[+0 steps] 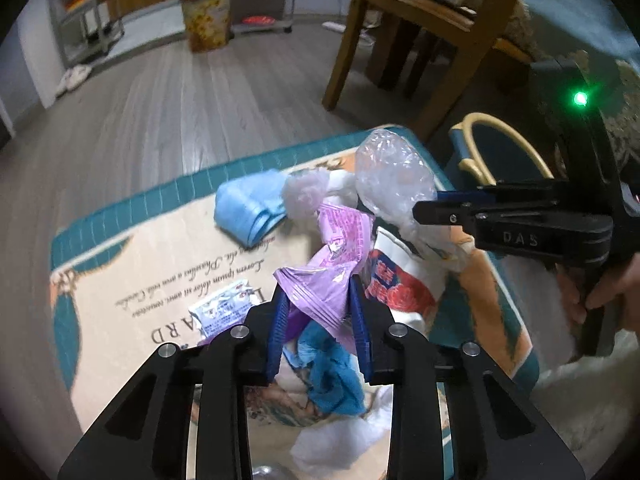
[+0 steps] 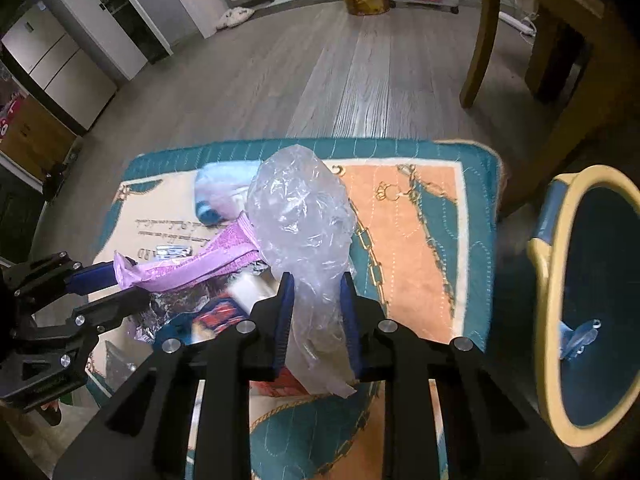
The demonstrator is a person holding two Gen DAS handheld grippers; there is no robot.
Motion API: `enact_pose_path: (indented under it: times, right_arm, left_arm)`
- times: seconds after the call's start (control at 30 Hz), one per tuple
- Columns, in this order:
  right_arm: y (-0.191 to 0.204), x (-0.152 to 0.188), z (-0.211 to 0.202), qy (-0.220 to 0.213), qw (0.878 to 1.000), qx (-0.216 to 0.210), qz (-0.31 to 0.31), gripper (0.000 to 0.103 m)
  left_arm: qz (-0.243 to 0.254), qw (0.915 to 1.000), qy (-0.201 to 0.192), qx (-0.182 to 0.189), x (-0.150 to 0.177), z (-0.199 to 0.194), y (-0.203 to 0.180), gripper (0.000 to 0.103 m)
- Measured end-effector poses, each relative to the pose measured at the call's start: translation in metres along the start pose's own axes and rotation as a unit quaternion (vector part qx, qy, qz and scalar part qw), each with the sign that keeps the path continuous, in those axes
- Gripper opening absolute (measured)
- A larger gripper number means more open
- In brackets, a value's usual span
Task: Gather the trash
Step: 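Grasp the pink wrapper with the left gripper while the right grasps the clear plastic bag, then carry the pink wrapper and clear bag over the bin and release both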
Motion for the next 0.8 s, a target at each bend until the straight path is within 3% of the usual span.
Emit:
enact_pose_path:
  times: [0.23,0.47,0.8]
  right_arm:
    - [0.002,-0.003,-0.049,-0.041,0.999,-0.001,0.006,0.023]
    - [-0.007,0.001,-0.100,-0.081,0.996,0.008,0.022,0.023]
    - [-0.037,0.002,-0.183,-0.136,0.989,0.053,0.012,0.023]
  left_arm:
    - [0.039,0.9978,-0.044,-0.030,-0.005,-0.040,-0.013,0.031]
    - [0.037,0.9942,-0.098,-0.027,-0.020,-0.080,-0.028,0.031]
    - [0.038,0.9893,-0.141,-0.011,-0.049,-0.101,-0.058,0.031]
Point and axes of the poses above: each gripper's, at about its wrist camera, not at the fingertips, and z roughly the way its jaws point, y to its left, x to its underside, the point moved 8 cm from there along z, roughly the way its jaws point, and after that the axes turned 1 degree about z, right-handed, at the moved point
